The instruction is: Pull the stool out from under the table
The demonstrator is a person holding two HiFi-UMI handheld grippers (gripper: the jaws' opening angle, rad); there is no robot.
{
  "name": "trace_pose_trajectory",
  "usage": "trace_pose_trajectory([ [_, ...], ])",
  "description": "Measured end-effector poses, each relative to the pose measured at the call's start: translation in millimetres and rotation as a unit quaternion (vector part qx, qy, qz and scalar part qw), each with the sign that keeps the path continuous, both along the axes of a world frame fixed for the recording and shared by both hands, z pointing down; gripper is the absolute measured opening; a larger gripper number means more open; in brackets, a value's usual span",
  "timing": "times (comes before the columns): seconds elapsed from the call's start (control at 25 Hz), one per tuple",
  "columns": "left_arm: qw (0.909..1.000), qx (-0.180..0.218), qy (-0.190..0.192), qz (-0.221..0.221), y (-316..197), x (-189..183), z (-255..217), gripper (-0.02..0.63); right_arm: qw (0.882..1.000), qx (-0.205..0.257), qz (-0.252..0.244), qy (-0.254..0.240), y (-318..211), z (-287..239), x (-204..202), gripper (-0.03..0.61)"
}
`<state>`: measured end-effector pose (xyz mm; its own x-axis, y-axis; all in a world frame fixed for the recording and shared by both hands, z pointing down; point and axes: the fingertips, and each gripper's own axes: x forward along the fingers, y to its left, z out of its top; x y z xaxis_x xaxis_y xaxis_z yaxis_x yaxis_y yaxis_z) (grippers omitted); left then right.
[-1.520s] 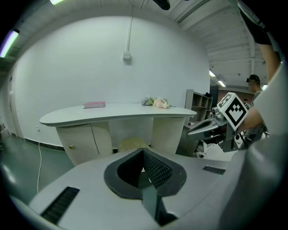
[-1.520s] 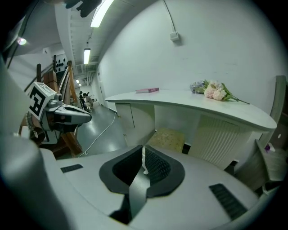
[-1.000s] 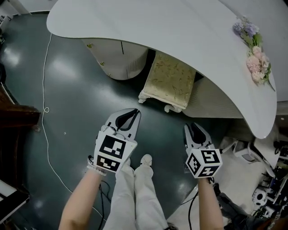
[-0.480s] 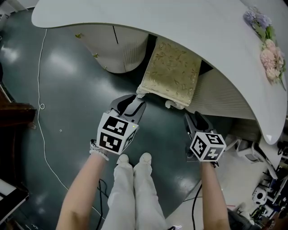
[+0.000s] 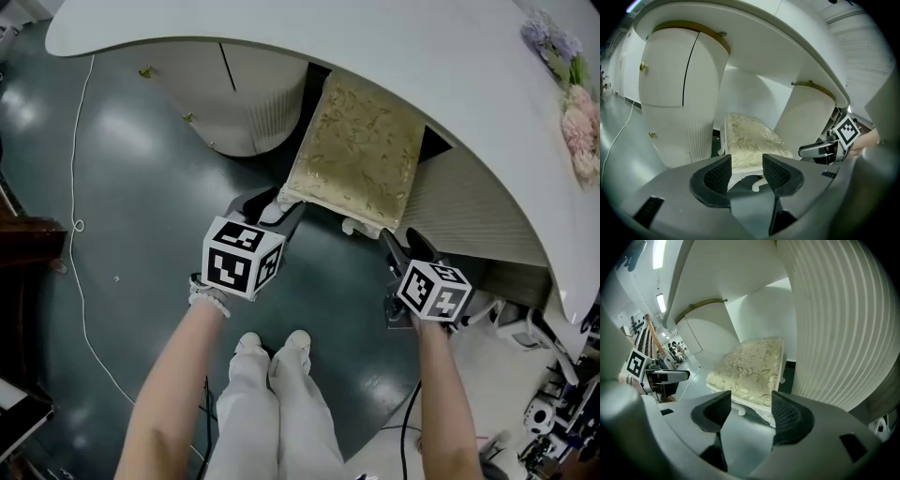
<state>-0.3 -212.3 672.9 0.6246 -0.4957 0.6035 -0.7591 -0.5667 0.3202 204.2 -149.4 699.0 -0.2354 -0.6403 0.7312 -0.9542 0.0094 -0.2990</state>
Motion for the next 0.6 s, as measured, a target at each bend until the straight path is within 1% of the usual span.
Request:
trace_pose_trajectory([
  [0.24, 0.9997, -0.020, 0.006, -0.010, -19, 10, 33, 0.232, 1.000, -0.005, 0.010, -0.013, -14, 28, 12, 0.278],
  [0.44, 0.9996, -0.020, 0.011, -0.015, -34, 16, 49, 0.252, 1.000, 0.001, 0.006, -0.027, -25, 43, 14, 0.287],
  [0.6, 0.9995, -0.026, 0.012, -0.014, -40, 18, 59, 0.259, 0.998, 0.006, 0.002, -0.060, -27, 48, 13, 0.291],
])
